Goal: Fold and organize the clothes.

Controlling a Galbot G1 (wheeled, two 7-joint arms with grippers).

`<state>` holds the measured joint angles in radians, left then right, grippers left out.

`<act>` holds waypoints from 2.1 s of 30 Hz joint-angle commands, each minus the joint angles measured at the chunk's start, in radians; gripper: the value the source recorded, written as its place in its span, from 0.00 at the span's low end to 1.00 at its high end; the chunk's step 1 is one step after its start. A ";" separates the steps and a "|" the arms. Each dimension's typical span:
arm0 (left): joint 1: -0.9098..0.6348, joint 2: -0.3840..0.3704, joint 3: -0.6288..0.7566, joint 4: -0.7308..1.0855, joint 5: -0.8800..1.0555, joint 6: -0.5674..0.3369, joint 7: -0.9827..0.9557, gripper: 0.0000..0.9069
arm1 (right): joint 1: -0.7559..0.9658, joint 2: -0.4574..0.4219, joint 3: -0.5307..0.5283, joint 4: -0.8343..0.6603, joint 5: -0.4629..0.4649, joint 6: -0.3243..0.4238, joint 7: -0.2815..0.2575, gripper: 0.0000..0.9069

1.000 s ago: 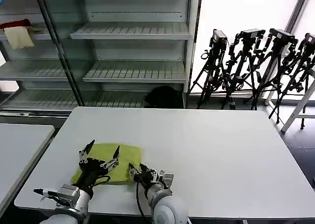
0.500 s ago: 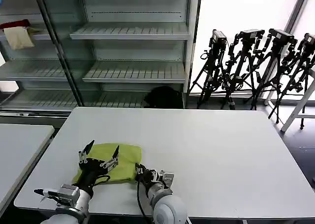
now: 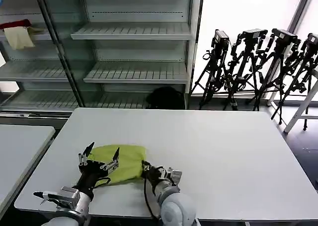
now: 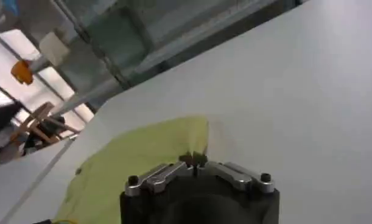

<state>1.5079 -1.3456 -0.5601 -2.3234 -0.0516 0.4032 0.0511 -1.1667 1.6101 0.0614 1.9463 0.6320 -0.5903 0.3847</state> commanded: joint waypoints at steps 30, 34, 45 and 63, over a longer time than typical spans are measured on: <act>-0.008 -0.001 0.030 0.016 0.004 0.004 -0.005 1.00 | -0.231 -0.302 0.252 0.250 0.094 0.005 -0.031 0.00; -0.008 -0.001 0.031 0.020 0.004 0.004 -0.006 1.00 | -0.231 -0.296 0.251 0.235 0.077 0.006 -0.034 0.00; -0.006 -0.002 0.028 0.021 0.002 0.004 -0.006 1.00 | -0.222 -0.288 0.240 0.217 0.042 0.006 -0.016 1.00; 0.007 -0.001 0.016 0.028 -0.038 -0.016 -0.003 1.00 | -0.248 -0.280 0.511 0.191 -0.514 0.035 -0.265 1.00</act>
<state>1.5069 -1.3484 -0.5341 -2.3014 -0.0569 0.4051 0.0460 -1.4069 1.3331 0.3672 2.1751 0.4978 -0.5790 0.2965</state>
